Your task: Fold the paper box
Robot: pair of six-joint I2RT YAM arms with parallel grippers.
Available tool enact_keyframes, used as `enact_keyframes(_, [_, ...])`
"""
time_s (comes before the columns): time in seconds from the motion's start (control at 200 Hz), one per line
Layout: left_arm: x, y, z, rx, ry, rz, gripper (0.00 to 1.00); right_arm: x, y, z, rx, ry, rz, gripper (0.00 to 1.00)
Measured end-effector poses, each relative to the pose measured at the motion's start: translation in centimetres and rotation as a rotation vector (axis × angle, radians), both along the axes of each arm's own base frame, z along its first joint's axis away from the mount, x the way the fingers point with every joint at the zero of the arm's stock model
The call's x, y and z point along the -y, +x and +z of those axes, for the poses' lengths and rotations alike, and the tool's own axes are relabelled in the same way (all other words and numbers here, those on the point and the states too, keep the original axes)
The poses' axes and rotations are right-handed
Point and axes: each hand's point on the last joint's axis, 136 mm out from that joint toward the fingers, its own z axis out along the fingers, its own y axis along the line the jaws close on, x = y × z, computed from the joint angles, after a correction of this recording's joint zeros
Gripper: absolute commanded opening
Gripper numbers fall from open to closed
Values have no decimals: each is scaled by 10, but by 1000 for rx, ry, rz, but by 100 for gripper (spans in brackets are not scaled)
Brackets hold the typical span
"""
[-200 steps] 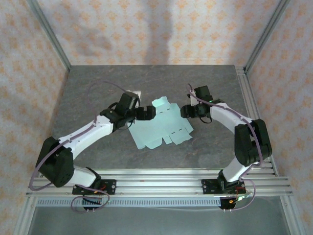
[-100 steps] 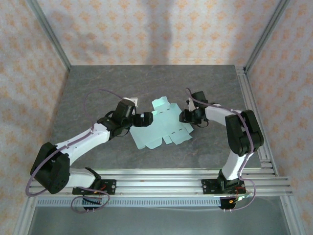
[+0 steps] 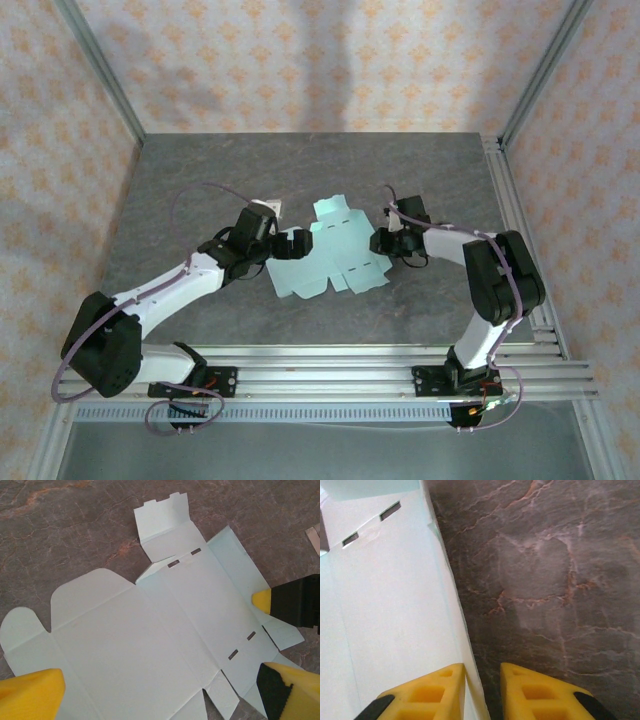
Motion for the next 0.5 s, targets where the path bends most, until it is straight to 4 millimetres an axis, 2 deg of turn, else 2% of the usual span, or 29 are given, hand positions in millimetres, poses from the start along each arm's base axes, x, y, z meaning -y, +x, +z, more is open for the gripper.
enact_keyframes(0.15, [0, 0, 0, 0, 0, 0, 100, -3, -1, 0, 8, 16, 11, 27])
enact_keyframes(0.36, [0, 0, -1, -2, 1, 0, 100, -2, -2, -1, 19, 20, 15, 15])
enact_keyframes(0.5, [0, 0, -3, -7, 3, 0, 100, -5, -5, -1, 16, 26, 30, 12])
